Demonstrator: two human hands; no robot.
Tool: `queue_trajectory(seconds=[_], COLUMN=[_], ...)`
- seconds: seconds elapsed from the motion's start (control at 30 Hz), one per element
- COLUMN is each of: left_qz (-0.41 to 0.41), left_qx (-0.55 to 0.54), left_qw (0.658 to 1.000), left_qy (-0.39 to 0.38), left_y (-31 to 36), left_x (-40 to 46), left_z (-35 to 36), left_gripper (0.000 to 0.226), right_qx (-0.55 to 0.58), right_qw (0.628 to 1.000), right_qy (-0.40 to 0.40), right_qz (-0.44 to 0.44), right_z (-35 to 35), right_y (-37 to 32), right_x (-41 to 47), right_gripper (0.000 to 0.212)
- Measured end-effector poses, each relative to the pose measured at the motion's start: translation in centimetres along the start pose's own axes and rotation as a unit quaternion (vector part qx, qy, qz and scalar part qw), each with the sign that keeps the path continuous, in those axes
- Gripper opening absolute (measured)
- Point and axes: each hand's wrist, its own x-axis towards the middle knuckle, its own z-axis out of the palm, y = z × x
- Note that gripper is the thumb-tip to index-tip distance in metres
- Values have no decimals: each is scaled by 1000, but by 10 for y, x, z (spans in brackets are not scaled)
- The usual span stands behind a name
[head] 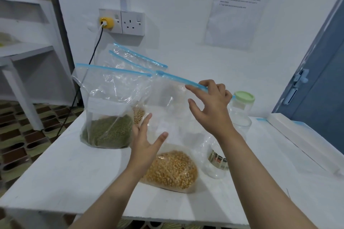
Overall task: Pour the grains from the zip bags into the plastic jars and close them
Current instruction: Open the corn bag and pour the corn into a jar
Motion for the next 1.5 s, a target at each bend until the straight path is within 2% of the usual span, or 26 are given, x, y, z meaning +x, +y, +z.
queue_trajectory(seconds=[0.2, 0.27, 0.33, 0.4, 0.6, 0.67, 0.8, 0.97, 1.13, 1.23, 1.37, 1.5], left_qz=[72, 107, 139, 166, 178, 177, 179, 188, 193, 195, 130, 117], left_qx=[42, 90, 151, 195, 232, 229, 228, 239, 265, 311, 355, 359], left_qw=[996, 989, 978, 966, 956, 957, 957, 952, 944, 928, 917, 921], left_qy=[26, 35, 42, 46, 34, 28, 19, 19, 42, 63, 131, 96], left_y=[18, 29, 38, 42, 34, 31, 29, 23, 8, -12, -42, -62], left_x=[36, 49, 59, 66, 68, 65, 63, 66, 71, 68, 50, 43], left_z=[-22, -31, -38, -45, -59, -61, -64, -70, -78, -82, -86, -85], left_gripper=[78, 83, 88, 90, 90, 87, 87, 84, 67, 63, 64, 60], right_qx=[6, 61, 149, 175, 44, 45, 160, 162, 108, 122, 127, 120], right_qw=[997, 992, 979, 969, 970, 969, 953, 952, 982, 980, 981, 982], right_qy=[51, 51, 30, -16, -169, -169, -159, -192, -72, -13, 36, 68], right_qz=[59, 95, 138, 173, 171, 172, 204, 173, 138, 157, 143, 127], right_z=[-14, -18, -22, -23, -15, -11, -4, -1, 11, 18, 19, 22], right_y=[-8, -11, -14, -19, -35, -36, -38, -35, -33, -33, -36, -43], right_x=[0, -4, -9, -12, -12, -4, 14, 24, 7, -8, -20, -31], right_gripper=[36, 35, 38, 40, 49, 49, 48, 50, 53, 51, 54, 55])
